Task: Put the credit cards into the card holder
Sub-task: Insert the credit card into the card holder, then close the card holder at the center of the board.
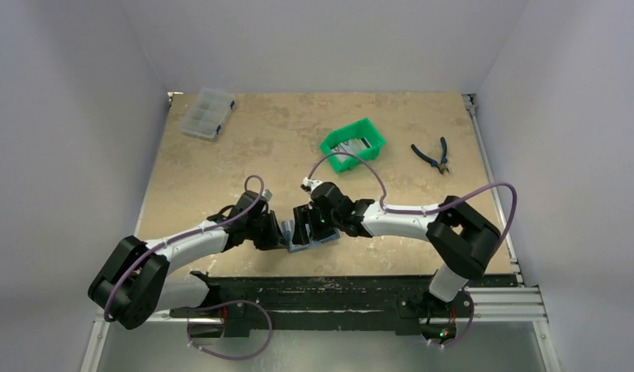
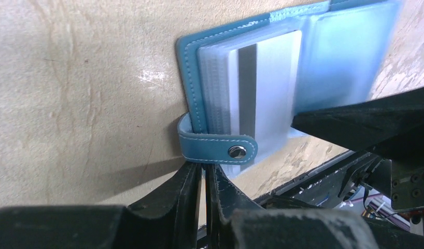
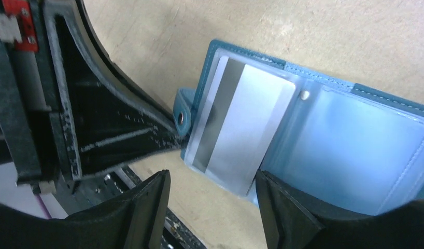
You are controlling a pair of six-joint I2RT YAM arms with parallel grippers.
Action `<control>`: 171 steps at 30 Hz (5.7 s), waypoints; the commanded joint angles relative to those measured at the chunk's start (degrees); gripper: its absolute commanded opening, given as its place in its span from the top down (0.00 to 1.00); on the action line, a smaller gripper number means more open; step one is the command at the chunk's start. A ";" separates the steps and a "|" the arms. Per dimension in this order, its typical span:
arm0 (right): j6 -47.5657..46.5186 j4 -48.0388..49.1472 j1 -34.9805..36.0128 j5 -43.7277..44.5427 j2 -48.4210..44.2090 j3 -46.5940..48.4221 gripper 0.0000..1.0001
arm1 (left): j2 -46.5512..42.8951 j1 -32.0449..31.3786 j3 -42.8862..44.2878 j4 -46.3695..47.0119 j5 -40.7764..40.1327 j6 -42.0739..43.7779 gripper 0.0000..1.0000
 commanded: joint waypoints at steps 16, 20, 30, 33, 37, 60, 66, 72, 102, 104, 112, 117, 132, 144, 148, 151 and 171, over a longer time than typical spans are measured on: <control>-2.90 2.91 -0.94 -2.26 3.65 5.24 0.34 | 0.00 0.04 0.66 0.69 -4.31 0.45 0.87; 0.87 9.37 0.50 -8.33 2.69 5.84 0.34 | -0.97 -0.01 1.54 -0.51 -5.26 1.13 0.87; -9.44 -6.12 -12.80 -2.06 -16.22 -3.86 0.22 | -5.30 -0.01 2.67 -4.86 -7.09 2.95 0.79; -13.22 -7.60 -18.50 -4.74 -20.70 -7.34 0.14 | -9.52 0.01 3.13 -7.60 -8.27 2.91 0.68; -14.97 -6.10 -24.26 -12.90 -19.52 -9.35 0.14 | -13.86 0.04 6.57 -11.83 -9.22 3.84 0.52; -1.79 16.04 -21.44 -17.85 -1.34 -12.20 0.32 | 7.67 -4.41 18.89 -5.11 -4.82 14.06 0.50; 1.41 18.82 -21.07 -21.29 -0.50 -12.56 0.32 | 4.00 -4.37 12.92 -7.82 -8.67 13.79 0.57; 4.66 21.56 -20.40 -24.41 -0.63 -12.39 0.32 | 2.08 -4.39 8.70 -7.99 -11.57 12.29 0.61; 25.97 49.46 -9.86 -32.94 7.68 -11.13 0.32 | -13.93 -4.42 2.79 -12.34 -16.56 4.70 0.71; 26.14 50.32 -9.19 -33.31 8.63 -10.71 0.33 | -15.07 -4.46 2.84 -13.97 -17.76 3.40 0.73; 26.05 51.38 -7.48 -35.24 13.57 -8.79 0.36 | -21.39 -4.37 -0.47 -16.75 -21.39 -4.00 0.72; 18.34 42.35 -7.48 -33.59 15.04 -5.96 0.44 | -21.39 -4.36 -0.56 -17.45 -21.46 -4.79 0.68; 0.28 19.82 -6.62 -23.90 16.80 0.46 0.80 | -15.75 -4.42 6.59 -26.24 -20.29 -7.83 0.53; -1.48 18.40 -5.63 -22.79 18.65 1.65 0.90 | -18.84 -4.40 9.42 -32.51 -21.81 -11.45 0.44; -1.57 18.40 -5.54 -22.73 19.01 1.82 0.91 | -17.59 -4.40 7.49 -27.95 -20.07 -10.77 0.60; -1.62 18.32 -5.49 -22.65 19.01 1.87 0.92 | -15.77 -4.40 6.89 -25.68 -20.13 -10.23 0.70; -2.99 16.37 -4.67 -21.95 19.92 3.02 0.99 | -12.55 -4.42 6.96 -23.06 -19.57 -7.50 0.65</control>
